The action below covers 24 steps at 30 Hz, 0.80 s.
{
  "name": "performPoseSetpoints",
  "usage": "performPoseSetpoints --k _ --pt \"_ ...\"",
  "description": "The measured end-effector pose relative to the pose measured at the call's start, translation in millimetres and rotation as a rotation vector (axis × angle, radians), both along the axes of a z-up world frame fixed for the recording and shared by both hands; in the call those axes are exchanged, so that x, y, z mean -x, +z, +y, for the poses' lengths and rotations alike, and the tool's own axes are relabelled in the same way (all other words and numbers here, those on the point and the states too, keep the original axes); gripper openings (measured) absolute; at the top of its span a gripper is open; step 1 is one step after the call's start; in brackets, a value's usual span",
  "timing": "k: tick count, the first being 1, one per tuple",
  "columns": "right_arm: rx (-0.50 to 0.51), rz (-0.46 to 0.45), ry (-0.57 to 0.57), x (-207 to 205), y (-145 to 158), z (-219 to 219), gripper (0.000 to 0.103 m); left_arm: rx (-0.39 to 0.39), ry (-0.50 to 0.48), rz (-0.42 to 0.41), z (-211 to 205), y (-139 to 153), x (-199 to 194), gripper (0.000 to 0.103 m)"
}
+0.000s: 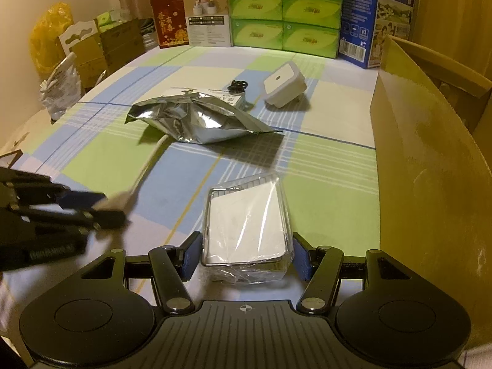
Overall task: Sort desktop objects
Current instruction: 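Grasp the white spoon with the left tool while the right tool grasps the foil-wrapped tray, then lift the spoon with the left tool while the right tool lifts the wrapped tray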
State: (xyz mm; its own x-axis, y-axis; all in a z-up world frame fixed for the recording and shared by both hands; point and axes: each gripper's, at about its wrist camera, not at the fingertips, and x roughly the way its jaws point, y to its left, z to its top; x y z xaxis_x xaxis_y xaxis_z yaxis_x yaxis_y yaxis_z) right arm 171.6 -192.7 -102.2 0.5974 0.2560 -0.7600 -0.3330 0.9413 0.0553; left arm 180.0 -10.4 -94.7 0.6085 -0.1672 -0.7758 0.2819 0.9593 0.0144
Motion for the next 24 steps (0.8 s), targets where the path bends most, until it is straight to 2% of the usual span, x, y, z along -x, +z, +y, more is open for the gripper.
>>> performPoseSetpoints --k 4,6,8,11,19,22,24 --pt "-0.013 0.0 -0.005 7.3 -0.2 2.3 0.058 0.031 0.045 -0.002 14.4 3.6 2.4 0.024" --pt "-0.017 -0.001 -0.004 9.7 0.1 4.0 0.058 0.081 0.064 0.006 18.6 4.4 3.6 0.025" --pt "-0.013 -0.007 -0.004 11.0 -0.3 5.7 0.058 0.117 0.08 0.017 19.9 3.8 3.7 0.035" --pt "-0.014 -0.013 -0.006 10.6 -1.0 6.4 0.058 0.123 0.085 0.014 16.8 2.2 3.6 0.038" --pt "-0.028 -0.024 -0.015 8.4 -5.0 8.2 0.059 0.117 0.088 0.002 11.9 -3.2 1.7 0.036" --pt "-0.016 -0.028 -0.013 7.5 -6.9 10.1 0.07 0.114 0.093 -0.01 10.2 -4.3 1.3 0.028" --pt "-0.017 -0.028 -0.016 6.8 -8.2 10.5 0.075 0.113 0.096 -0.019 9.2 -5.1 2.1 0.028"
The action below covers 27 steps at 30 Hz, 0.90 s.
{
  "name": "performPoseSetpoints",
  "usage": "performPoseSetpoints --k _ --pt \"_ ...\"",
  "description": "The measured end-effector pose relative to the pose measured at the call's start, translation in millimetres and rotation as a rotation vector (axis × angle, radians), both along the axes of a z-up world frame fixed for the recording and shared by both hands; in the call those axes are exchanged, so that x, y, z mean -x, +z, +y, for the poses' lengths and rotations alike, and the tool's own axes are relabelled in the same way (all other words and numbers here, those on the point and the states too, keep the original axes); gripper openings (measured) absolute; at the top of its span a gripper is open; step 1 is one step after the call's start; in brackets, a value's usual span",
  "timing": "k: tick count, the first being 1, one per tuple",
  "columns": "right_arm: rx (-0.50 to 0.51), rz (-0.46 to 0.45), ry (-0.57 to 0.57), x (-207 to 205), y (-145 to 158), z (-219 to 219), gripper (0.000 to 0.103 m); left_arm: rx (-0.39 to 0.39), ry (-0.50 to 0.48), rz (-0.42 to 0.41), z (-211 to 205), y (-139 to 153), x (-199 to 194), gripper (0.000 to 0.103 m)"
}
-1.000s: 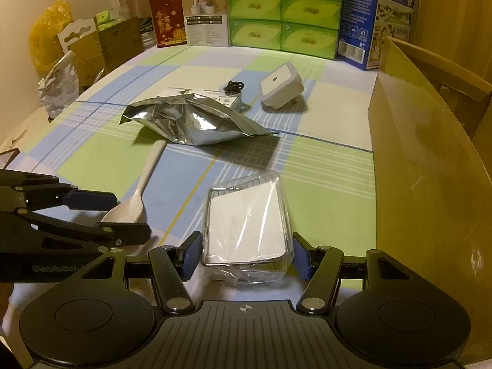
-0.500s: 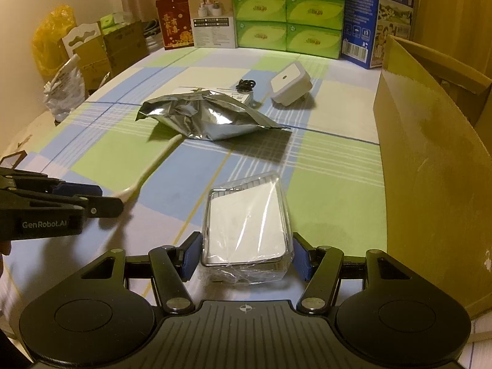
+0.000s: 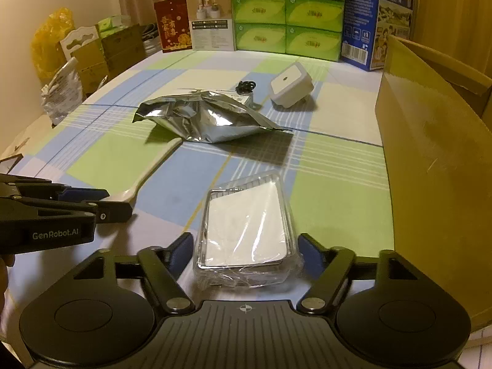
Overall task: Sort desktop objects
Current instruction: 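Lift the spoon with the left tool while the right tool lifts the wrapped tray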
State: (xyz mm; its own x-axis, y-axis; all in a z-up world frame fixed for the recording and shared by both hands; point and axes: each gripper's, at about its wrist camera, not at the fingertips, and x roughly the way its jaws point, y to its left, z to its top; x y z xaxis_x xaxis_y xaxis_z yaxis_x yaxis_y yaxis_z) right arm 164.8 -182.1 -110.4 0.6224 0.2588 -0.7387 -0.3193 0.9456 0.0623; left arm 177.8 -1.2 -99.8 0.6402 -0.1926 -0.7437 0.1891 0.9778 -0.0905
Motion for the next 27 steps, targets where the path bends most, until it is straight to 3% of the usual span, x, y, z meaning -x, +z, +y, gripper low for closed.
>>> performPoseSetpoints --k 20,27 --pt "0.008 -0.002 -0.001 -4.3 -6.4 3.6 0.076 -0.022 0.005 -0.031 -8.8 -1.5 6.9 0.028" --pt "0.03 -0.004 -0.001 -4.6 -8.0 6.2 0.059 -0.023 0.014 -0.033 -8.9 -1.3 7.5 0.028"
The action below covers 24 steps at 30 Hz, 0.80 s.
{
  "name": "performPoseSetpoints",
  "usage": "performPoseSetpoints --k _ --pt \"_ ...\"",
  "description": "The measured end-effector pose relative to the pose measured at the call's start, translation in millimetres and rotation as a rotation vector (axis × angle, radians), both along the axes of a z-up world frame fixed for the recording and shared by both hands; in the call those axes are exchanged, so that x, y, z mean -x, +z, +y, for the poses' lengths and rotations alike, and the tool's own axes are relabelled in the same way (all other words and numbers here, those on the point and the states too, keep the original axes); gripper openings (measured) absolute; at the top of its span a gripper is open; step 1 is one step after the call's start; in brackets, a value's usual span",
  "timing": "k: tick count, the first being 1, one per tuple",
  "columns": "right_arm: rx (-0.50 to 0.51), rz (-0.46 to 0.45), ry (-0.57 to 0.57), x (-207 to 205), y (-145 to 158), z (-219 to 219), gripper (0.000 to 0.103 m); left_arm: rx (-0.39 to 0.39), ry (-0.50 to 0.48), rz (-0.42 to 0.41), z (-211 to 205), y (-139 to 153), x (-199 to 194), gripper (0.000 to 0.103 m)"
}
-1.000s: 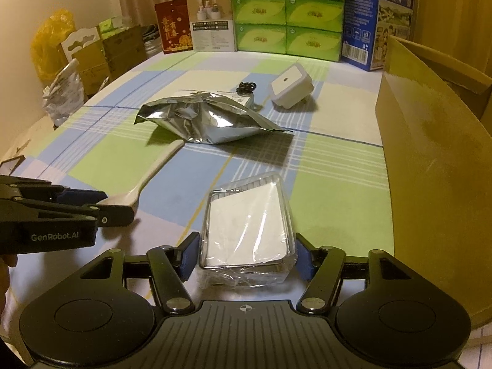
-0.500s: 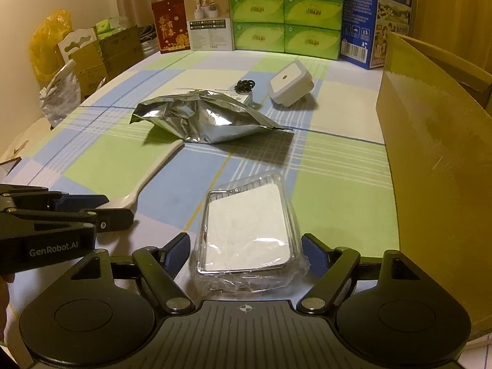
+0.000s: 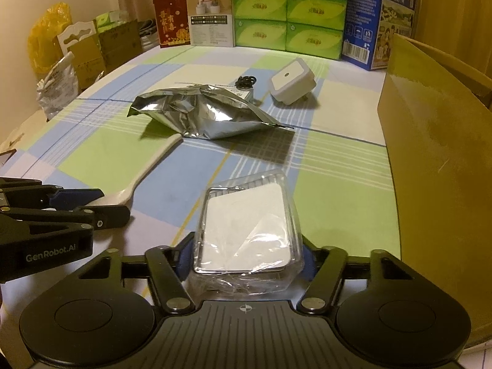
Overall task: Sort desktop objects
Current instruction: 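Lift the spoon with the left tool while the right tool lifts the wrapped tray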
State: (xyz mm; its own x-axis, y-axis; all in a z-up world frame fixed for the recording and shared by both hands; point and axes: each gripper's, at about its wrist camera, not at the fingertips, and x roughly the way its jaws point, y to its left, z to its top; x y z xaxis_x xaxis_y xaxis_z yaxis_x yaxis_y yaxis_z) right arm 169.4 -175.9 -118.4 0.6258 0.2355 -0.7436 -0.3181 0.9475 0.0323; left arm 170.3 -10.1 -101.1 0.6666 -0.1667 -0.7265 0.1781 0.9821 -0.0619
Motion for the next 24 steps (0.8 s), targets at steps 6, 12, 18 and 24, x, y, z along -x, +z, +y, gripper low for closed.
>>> performPoseSetpoints --k 6,12,18,24 --pt "-0.001 0.0 -0.003 0.1 -0.1 1.2 0.058 0.006 0.004 -0.001 1.4 0.4 0.4 0.028" --pt "-0.013 -0.001 -0.019 -0.1 1.4 0.3 0.057 -0.009 -0.005 0.001 -0.7 1.7 1.1 0.027" --pt "-0.054 -0.012 -0.044 3.2 9.1 -2.1 0.057 -0.002 0.003 -0.013 -0.6 5.5 6.6 0.027" --pt "-0.077 -0.033 -0.059 14.2 18.8 -3.4 0.057 0.015 0.003 -0.031 -0.3 16.3 19.9 0.027"
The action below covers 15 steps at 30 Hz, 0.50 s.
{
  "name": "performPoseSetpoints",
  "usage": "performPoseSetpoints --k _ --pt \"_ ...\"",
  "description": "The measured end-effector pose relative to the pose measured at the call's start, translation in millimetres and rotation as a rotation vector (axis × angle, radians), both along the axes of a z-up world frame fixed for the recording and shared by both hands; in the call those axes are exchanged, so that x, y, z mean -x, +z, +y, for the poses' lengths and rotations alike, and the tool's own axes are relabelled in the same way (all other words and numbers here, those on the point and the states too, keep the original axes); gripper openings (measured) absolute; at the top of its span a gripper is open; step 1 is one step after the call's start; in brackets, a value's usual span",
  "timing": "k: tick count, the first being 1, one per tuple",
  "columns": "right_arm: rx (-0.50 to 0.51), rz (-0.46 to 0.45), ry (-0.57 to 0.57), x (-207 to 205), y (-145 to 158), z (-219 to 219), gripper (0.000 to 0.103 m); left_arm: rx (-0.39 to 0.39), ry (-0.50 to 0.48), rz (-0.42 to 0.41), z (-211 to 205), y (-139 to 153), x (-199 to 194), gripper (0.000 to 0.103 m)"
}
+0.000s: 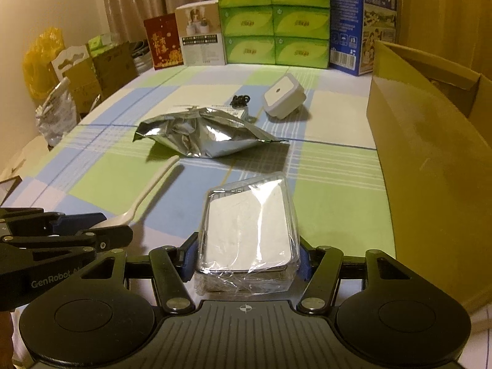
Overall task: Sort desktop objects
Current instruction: 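Lift the spoon with the left tool while the right tool lifts the wrapped tray, then carry spoon and tray over the cardboard box and open both tools to drop them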
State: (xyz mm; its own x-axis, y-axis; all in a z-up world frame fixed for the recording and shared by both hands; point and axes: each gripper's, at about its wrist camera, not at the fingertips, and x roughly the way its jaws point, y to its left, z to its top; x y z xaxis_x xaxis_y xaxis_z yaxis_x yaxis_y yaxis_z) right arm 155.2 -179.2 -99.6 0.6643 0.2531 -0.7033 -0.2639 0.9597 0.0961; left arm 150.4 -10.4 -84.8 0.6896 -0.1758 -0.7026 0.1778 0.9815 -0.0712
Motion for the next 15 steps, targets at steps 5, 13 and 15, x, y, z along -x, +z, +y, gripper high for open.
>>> performPoseSetpoints --k 5,13,15 --pt "-0.018 -0.018 -0.018 13.6 10.7 -1.3 0.057 0.004 -0.004 -0.031 -2.6 12.7 11.6 0.027" --pt "-0.047 -0.071 -0.061 39.2 44.9 -13.5 0.057 0.018 -0.011 -0.07 -6.5 41.4 30.1 0.027" --pt "-0.061 -0.081 -0.077 43.8 56.8 -19.0 0.057 0.026 -0.017 -0.084 -9.4 50.9 34.5 0.027"
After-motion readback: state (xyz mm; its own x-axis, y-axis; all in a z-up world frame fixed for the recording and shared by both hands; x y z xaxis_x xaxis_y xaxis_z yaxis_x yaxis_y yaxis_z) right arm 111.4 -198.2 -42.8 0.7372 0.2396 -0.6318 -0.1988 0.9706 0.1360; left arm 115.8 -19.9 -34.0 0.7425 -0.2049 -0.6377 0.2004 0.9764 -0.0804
